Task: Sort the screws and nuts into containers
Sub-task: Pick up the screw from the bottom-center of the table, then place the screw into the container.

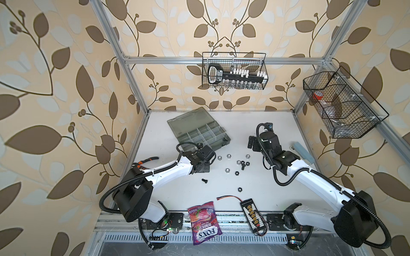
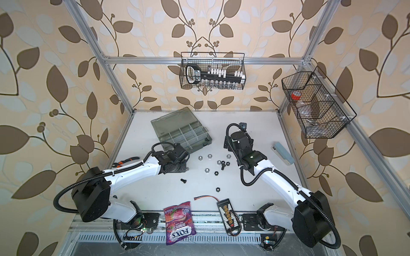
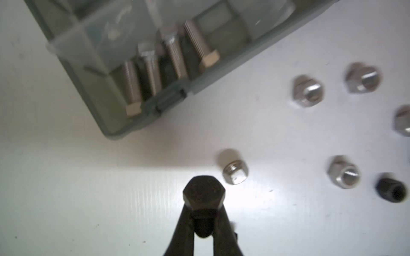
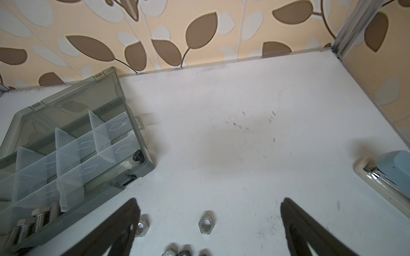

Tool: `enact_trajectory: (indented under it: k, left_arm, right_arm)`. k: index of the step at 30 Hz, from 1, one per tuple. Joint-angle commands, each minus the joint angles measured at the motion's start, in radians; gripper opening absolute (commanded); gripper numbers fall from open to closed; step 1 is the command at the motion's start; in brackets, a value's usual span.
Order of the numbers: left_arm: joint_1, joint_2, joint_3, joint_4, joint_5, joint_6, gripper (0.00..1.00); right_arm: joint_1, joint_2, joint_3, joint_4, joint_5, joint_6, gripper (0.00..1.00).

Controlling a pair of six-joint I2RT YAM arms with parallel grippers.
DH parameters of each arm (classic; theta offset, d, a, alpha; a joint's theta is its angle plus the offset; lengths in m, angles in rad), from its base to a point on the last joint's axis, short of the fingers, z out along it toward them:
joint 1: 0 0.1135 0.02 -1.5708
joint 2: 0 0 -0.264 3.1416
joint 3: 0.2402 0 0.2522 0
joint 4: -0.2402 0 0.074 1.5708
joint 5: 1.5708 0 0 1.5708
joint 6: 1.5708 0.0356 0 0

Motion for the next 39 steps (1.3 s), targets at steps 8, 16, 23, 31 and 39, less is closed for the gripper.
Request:
enact_trajectory:
  k: [8, 16, 23, 31, 39]
  left_arm:
    - [0.095, 0.254, 0.338, 0.089, 0.067, 0.264, 0.04]
    - [0.135, 0.439, 0.507, 0.081, 0.138, 0.314, 0.03]
    - [0.148, 0.497, 0.540, 0.085, 0.149, 0.314, 0.03]
    - [0.157, 0.530, 0.554, 0.079, 0.151, 0.311, 0.16]
    - [0.157, 0.510, 0.547, 0.086, 0.161, 0.307, 0.32]
  right_arm:
    - [-0.002, -0.035, -0.017, -0.006, 0.022, 0.021, 1.00]
    - [-0.001, -0.039, -0.020, -0.020, 0.029, 0.027, 1.00]
    - [-0.002, -0.036, -0.022, -0.020, 0.022, 0.036, 0.99]
    - [-0.001, -0.037, -0.027, -0.020, 0.016, 0.040, 1.00]
    - [-0.001, -0.042, -0.032, -0.021, 0.017, 0.039, 1.00]
